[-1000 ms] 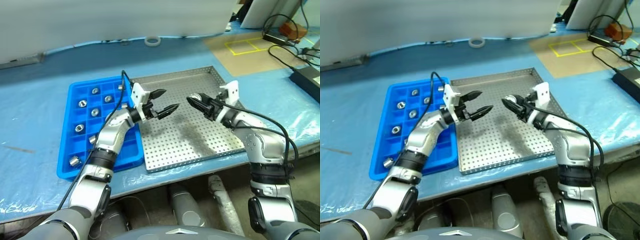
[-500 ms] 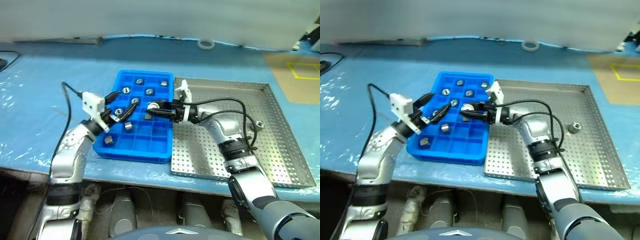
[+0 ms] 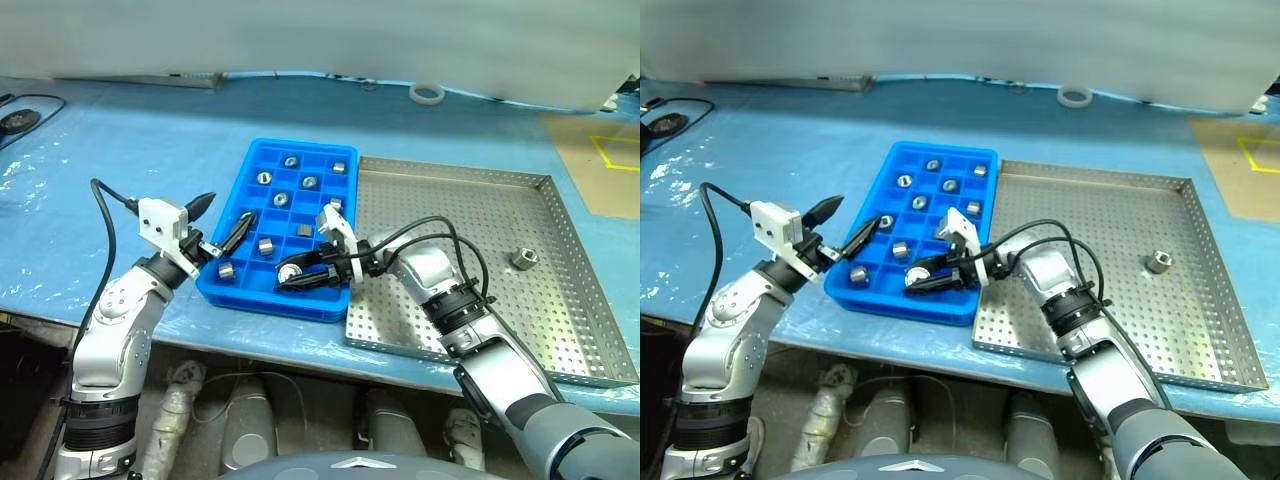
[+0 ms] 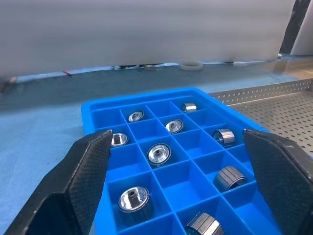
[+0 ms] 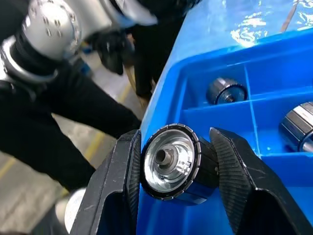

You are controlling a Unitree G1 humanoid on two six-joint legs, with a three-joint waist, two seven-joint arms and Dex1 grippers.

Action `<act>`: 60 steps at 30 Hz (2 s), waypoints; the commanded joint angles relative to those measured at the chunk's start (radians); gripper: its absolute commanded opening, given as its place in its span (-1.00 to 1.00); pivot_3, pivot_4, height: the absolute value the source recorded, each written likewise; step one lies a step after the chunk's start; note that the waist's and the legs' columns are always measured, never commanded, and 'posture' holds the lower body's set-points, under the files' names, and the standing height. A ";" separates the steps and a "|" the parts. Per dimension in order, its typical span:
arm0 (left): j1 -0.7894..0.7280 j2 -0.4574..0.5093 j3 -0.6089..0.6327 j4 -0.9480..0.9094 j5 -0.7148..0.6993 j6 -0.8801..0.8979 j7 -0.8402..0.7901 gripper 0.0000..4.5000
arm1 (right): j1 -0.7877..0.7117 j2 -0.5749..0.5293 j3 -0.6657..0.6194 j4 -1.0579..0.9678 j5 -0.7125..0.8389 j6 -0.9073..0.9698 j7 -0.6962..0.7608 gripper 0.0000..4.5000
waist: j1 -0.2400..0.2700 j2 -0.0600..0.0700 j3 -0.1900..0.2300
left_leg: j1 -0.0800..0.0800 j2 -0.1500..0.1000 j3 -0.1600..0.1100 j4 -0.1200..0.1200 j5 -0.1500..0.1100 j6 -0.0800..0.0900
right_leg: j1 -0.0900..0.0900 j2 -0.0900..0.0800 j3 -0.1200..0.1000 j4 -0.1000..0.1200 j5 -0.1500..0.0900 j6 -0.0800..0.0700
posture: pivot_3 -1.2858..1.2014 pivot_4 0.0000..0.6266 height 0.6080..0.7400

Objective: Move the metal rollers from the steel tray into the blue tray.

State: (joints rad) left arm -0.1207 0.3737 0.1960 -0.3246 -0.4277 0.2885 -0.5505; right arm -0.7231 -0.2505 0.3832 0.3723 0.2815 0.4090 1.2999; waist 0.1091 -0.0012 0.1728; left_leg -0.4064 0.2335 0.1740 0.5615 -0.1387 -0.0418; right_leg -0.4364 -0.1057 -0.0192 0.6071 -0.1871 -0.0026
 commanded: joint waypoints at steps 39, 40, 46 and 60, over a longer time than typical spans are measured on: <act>-0.481 -0.184 -0.266 0.616 0.066 -0.199 -0.350 1.00 | 0.168 -0.200 -0.590 0.035 -0.184 -0.178 -1.027 0.98 | -0.154 -0.004 -0.002 | 0.003 0.005 0.012 0.006 -0.001 0.003 | -0.004 0.015 0.018 -0.001 0.001 -0.003 | -0.32 -0.52 1.00; -0.475 -0.185 -0.267 0.609 0.066 -0.199 -0.350 1.00 | 0.178 -0.210 -0.600 0.039 -0.188 -0.174 -1.044 0.98 | -0.154 -0.004 -0.002 | 0.003 0.005 0.012 0.006 -0.001 0.004 | -0.004 0.015 0.019 -0.001 0.001 -0.003 | -0.31 -0.52 1.00; -0.441 -0.183 -0.268 0.587 0.066 -0.192 -0.344 1.00 | 0.245 -0.235 -0.649 0.030 -0.170 -0.119 -1.095 0.98 | -0.154 -0.004 -0.002 | 0.003 0.006 0.014 0.006 -0.002 0.005 | -0.005 0.015 0.020 -0.002 0.001 -0.003 | -0.31 -0.52 1.00; -0.421 -0.152 -0.225 0.577 0.077 -0.202 -0.311 1.00 | 0.226 -0.131 -0.635 -0.116 -0.005 -0.099 -0.907 -0.26 | -0.178 -0.004 -0.002 | 0.003 0.005 0.020 0.009 -0.004 0.008 | -0.007 0.015 0.020 -0.002 0.001 -0.002 | -0.25 -0.52 1.00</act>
State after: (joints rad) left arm -0.5409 0.2093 -0.0545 0.2947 -0.3497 0.1080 -0.8717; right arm -0.4471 -0.3832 -0.2524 0.3404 0.2298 0.3634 0.3463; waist -0.0688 -0.0048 0.1707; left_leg -0.4040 0.2389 0.1942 0.5705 -0.1427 -0.0334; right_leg -0.4443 -0.0904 0.0012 0.6055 -0.1860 -0.0043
